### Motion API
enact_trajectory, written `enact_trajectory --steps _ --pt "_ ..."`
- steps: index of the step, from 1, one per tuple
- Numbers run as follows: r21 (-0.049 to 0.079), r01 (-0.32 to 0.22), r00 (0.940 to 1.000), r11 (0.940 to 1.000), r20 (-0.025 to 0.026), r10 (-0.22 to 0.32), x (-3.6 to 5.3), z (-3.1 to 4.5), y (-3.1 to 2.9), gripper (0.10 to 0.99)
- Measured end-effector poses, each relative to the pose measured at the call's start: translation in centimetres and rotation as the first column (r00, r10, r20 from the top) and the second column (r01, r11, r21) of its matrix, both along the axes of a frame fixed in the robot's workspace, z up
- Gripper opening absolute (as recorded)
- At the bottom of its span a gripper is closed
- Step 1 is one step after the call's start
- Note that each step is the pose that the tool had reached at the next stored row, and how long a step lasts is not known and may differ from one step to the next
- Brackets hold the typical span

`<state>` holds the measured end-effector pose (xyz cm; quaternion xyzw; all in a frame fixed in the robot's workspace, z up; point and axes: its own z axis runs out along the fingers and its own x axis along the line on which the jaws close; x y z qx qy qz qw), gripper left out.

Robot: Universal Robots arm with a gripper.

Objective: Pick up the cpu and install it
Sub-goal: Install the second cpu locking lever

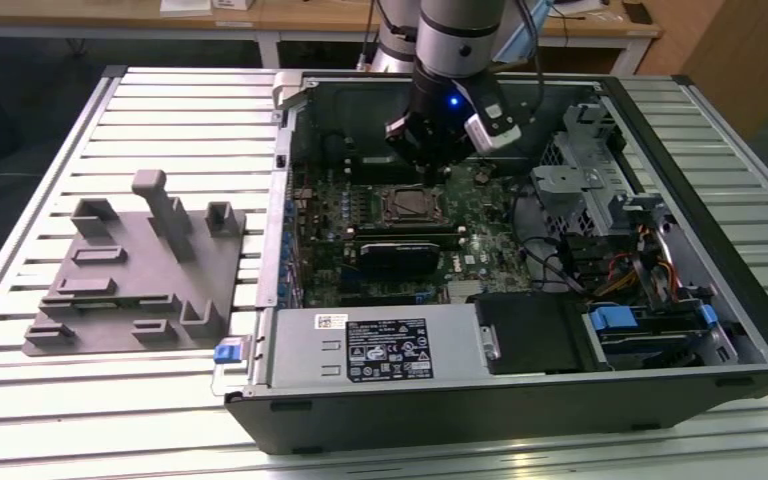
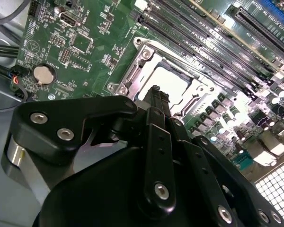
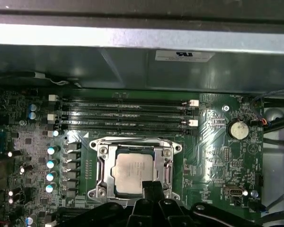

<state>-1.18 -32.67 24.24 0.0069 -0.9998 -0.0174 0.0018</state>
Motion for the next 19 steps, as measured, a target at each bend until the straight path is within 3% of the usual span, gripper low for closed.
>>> enact_trajectory --steps 9,19 --pt "0.0 0.0 1.0 1.0 -0.0001 0.0 0.0 0.96 -0.1 0.106" --pt "0.0 0.0 1.0 1.0 -0.0001 0.0 0.01 0.99 -0.44 0.106"
